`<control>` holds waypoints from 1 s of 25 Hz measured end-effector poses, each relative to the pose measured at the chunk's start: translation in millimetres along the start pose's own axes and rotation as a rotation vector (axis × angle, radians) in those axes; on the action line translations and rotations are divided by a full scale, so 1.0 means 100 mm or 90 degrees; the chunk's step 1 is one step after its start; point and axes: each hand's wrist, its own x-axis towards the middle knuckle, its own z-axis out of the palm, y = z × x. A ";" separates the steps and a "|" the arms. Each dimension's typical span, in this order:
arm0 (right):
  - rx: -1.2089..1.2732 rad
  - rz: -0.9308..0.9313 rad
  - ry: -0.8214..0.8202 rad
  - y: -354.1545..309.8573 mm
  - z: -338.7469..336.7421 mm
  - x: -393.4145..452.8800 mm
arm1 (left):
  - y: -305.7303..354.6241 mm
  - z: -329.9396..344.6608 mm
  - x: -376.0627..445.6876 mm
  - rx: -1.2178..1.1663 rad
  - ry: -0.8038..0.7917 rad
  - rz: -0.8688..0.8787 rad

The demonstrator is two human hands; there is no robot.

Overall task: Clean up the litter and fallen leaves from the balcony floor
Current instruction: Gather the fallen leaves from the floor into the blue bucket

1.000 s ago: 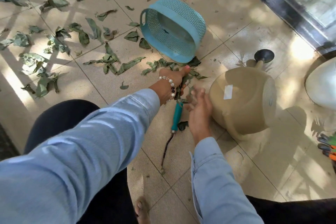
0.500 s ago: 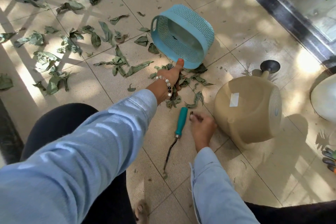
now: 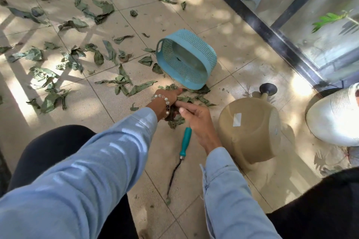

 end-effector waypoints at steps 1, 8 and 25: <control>0.139 0.019 0.012 0.01 -0.05 0.01 | 0.03 -0.01 -0.01 -0.026 0.004 -0.002; -0.542 0.338 0.163 0.91 -0.35 0.37 | 0.20 -0.01 -0.20 -0.085 -0.010 0.058; -0.626 0.094 0.096 1.02 0.30 0.34 | 0.13 -0.46 -0.09 -0.068 0.081 0.035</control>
